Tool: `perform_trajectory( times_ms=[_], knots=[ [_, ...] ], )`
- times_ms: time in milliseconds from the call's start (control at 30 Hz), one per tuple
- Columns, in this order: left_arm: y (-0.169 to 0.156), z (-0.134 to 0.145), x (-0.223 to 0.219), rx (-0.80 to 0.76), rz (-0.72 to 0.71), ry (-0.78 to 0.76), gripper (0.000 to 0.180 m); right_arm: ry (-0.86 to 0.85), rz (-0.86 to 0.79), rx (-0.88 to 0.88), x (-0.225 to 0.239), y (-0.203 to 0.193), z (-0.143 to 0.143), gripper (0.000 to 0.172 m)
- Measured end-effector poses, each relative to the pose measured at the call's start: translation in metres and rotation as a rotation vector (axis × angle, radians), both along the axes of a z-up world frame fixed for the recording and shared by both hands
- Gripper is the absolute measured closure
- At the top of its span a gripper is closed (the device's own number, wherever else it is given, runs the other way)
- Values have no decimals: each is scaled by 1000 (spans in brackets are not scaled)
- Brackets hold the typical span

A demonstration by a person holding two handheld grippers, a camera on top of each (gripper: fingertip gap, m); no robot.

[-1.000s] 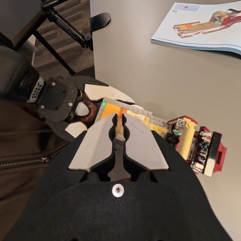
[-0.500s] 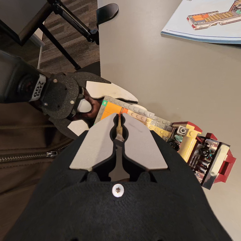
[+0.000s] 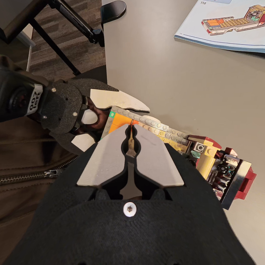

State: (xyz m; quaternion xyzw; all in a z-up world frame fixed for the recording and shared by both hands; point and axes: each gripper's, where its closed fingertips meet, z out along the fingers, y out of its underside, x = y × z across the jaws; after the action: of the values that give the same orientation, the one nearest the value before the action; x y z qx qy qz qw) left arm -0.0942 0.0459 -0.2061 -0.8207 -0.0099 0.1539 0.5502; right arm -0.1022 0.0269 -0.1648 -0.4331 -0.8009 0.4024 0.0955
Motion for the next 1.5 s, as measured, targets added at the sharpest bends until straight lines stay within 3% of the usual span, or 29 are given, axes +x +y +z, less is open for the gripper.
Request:
perform_trajectory(
  times_ms=[967,1500],
  knots=[
    [-2,3,4,57,-44,84,88,52,-35,-124,6,-7,1,171],
    [-2,2,3,50,-44,61,89,81,-52,-55,5,-8,-1,170]
  ],
)
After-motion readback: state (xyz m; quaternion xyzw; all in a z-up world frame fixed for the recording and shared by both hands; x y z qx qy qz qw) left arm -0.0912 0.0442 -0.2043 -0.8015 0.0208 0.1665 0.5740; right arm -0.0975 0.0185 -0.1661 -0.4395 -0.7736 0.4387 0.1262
